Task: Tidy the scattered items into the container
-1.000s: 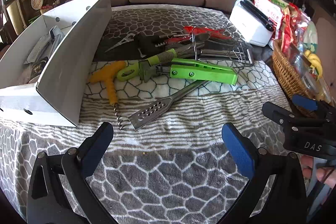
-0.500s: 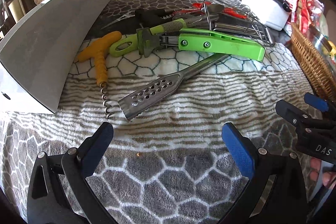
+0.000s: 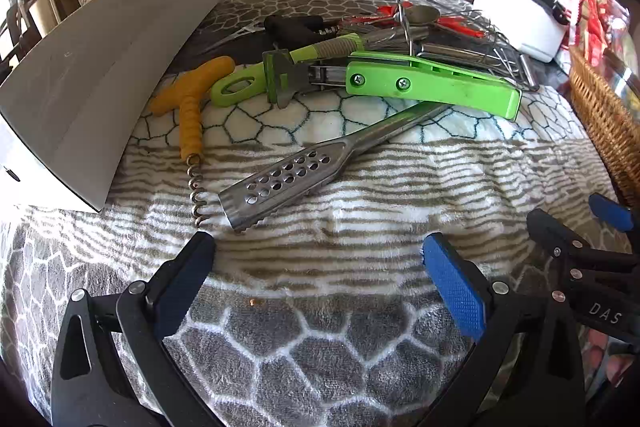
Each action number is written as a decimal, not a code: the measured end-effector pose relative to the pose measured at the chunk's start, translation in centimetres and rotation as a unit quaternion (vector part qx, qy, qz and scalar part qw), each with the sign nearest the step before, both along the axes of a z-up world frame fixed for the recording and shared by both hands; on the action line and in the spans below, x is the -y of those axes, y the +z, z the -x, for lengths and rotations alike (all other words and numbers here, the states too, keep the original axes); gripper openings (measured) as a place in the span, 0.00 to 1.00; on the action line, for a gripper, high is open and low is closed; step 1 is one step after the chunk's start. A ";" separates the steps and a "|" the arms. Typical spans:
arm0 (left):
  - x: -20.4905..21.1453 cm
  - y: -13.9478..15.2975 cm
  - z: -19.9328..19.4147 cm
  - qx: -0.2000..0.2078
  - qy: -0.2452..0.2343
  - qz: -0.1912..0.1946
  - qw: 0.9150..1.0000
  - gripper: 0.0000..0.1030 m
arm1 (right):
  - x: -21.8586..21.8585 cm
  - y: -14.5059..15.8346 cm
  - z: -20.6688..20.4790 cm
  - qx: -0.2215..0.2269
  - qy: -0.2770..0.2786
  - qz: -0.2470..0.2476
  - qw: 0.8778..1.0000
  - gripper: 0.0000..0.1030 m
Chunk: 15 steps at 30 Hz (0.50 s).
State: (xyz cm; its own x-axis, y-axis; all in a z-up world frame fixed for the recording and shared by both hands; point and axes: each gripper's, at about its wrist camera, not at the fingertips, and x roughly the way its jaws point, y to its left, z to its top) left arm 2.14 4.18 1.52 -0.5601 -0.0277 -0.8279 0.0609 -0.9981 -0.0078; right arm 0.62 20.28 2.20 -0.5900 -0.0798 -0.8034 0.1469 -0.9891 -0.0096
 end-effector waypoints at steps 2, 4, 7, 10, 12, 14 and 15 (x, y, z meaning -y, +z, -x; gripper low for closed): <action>-0.1 0.0 0.0 0.000 0.002 0.002 1.000 1.00 | -0.1 0.0 0.0 0.000 0.000 -0.001 1.000 1.00; 0.0 0.0 0.0 0.000 0.002 -0.001 1.000 1.00 | 0.0 0.0 0.0 0.000 0.000 -0.001 1.000 1.00; 0.0 0.0 0.0 0.000 0.002 0.000 1.000 1.00 | 0.0 0.0 0.0 0.000 0.000 -0.001 1.000 1.00; -0.1 0.0 0.0 0.000 0.002 0.000 1.000 1.00 | 0.0 0.0 0.0 0.000 0.000 -0.001 1.000 1.00; -0.1 0.0 -0.1 0.000 0.002 0.000 1.000 1.00 | 0.0 0.0 0.1 0.000 0.000 -0.001 1.000 1.00; -0.1 0.0 -0.1 0.000 0.002 -0.001 1.000 1.00 | 0.0 0.0 0.1 0.000 0.000 -0.001 1.000 1.00; -0.1 0.0 -0.1 0.000 0.002 -0.001 1.000 1.00 | 0.0 0.0 0.1 0.000 0.000 -0.001 1.000 1.00</action>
State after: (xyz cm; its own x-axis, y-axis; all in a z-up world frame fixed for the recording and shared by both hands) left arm 2.21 4.25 1.49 -0.5605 -0.0285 -0.8277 0.0648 -0.9979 -0.0094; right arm 0.56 20.30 2.19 -0.5901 -0.0784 -0.8035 0.1477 -0.9890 -0.0119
